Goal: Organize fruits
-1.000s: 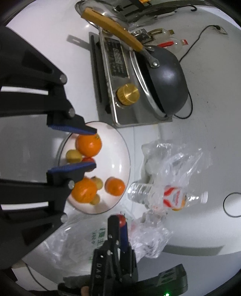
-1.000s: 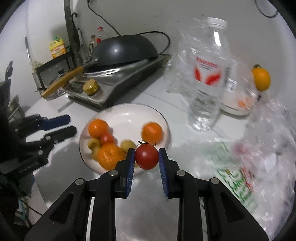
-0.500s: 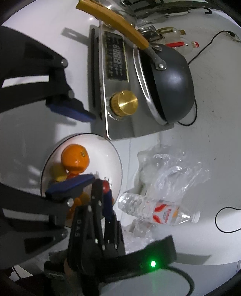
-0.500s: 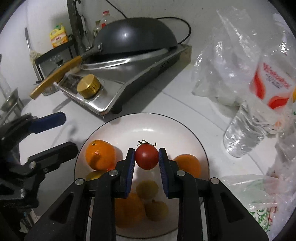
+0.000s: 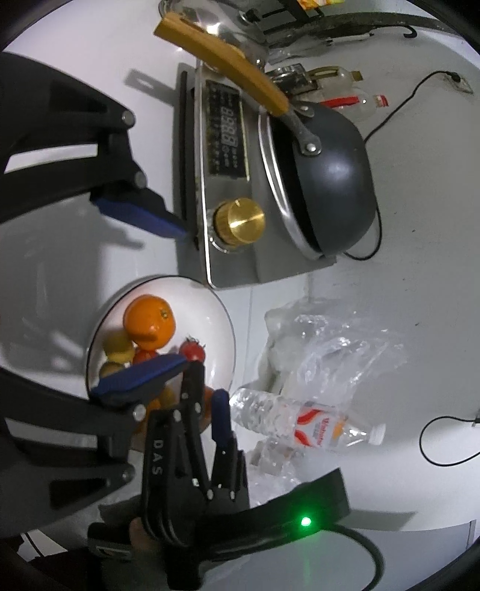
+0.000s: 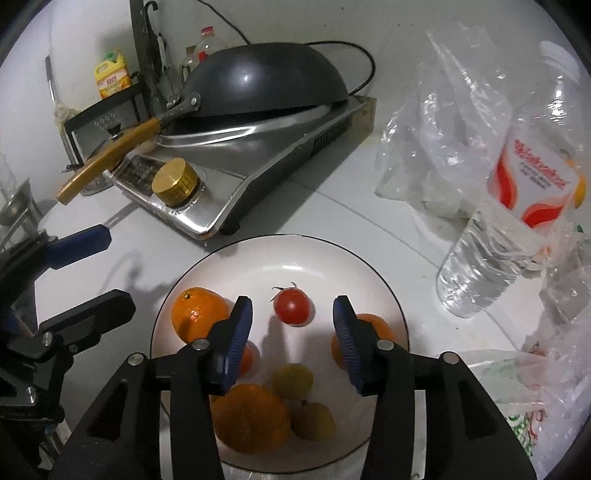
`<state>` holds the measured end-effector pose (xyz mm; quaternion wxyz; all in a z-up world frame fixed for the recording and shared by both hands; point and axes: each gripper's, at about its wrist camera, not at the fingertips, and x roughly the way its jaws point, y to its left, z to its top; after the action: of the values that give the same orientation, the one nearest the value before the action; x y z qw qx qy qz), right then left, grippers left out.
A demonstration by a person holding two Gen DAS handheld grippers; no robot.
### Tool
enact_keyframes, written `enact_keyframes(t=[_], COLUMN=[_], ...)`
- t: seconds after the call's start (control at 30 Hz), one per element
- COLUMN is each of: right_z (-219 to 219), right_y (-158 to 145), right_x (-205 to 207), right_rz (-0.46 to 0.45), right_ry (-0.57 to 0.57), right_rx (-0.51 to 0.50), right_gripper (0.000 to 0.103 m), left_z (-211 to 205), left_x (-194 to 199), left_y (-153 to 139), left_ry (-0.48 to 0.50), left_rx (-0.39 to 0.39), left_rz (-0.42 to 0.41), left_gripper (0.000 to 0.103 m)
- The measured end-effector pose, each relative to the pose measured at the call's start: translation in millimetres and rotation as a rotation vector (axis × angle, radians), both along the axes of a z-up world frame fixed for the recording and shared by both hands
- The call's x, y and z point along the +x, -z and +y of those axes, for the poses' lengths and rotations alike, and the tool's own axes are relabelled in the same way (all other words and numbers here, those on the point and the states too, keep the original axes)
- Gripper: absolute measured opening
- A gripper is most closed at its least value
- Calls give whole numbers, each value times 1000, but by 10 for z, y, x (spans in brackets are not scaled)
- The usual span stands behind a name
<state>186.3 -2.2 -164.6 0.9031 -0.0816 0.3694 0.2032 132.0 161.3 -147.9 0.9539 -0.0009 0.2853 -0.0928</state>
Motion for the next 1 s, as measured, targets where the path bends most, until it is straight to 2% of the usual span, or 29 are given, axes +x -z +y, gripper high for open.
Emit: enact_keyframes(t=[0.13,0.27,0.43,0.63,0.77,0.87,1.0], right_z=[-94,-219,-410,-574,-688,-741,-807], right_y=[-162,-339,-622,-985,-1201,-1358,-1582], right_x=[-203,-437,-814,-1249,-1545,-1755,-2037], right_rz=[-44,-93,-172,-269,-324,-370,-441], right_ry=[16,45,85,138,173,193,210], right_rx=[11,25,45,41,41,30,37], right_gripper=[51,52,59,60,61,70,71], left_z=[-23,-68,-168,-274,-324,-362,-423], left_x=[-159,-376,-627,-894,-1108,-1267,-1471], left_y=[-149,-342,-587,-863,-1063,-1201,-1376], left_ry=[-10,-15,-19,-61,-83,-113,-125], left_rx=[4,0,-3,24,22,32,32], left_rz=[-36,-89,-149,-193,-250,-296,-338], left_gripper=[69,80,91,92,92,92,92])
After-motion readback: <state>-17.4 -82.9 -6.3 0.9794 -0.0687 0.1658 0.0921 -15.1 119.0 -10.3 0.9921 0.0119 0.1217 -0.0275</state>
